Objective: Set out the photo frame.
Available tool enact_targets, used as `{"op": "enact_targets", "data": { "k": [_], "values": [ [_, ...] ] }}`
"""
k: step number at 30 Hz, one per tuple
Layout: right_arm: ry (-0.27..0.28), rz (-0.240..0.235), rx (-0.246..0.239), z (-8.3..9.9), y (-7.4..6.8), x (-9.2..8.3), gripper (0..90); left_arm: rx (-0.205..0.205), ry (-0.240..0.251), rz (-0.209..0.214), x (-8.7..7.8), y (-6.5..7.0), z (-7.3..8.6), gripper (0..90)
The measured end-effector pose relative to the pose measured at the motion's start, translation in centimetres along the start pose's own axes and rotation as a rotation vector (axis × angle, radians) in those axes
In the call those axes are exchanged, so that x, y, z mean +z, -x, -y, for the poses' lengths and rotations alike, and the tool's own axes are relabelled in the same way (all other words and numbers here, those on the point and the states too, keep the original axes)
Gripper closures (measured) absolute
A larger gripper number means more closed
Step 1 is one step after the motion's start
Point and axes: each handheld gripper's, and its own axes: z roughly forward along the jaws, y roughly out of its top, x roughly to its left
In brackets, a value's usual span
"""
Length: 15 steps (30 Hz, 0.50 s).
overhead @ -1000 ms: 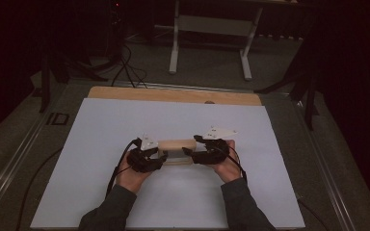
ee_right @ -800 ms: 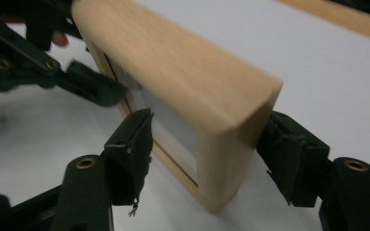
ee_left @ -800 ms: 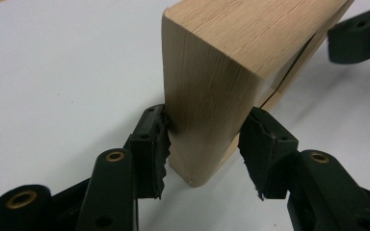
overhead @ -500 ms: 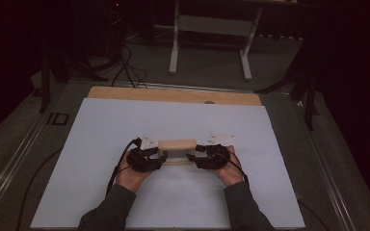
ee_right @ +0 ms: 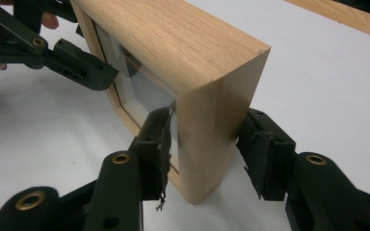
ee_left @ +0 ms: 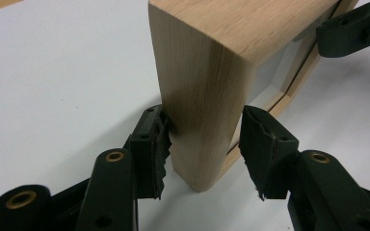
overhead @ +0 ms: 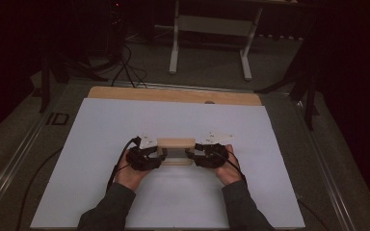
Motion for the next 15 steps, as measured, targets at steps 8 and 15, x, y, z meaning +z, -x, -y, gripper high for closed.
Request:
{"op": "enact_targets", "data": {
  "k": [8,15],
  "values": [
    [-0.004,0.008,0.006,-0.42,0.15,0.51,55.0,-0.019,0.001,0.003,0.12,-0.61,-0.14,53.0],
    [-0.001,0.013,0.029,-0.70,0.62,0.94,54.8,-0.030,-0.007,-0.010,0.49,-0.92,-0.65,52.4]
  ]
}}
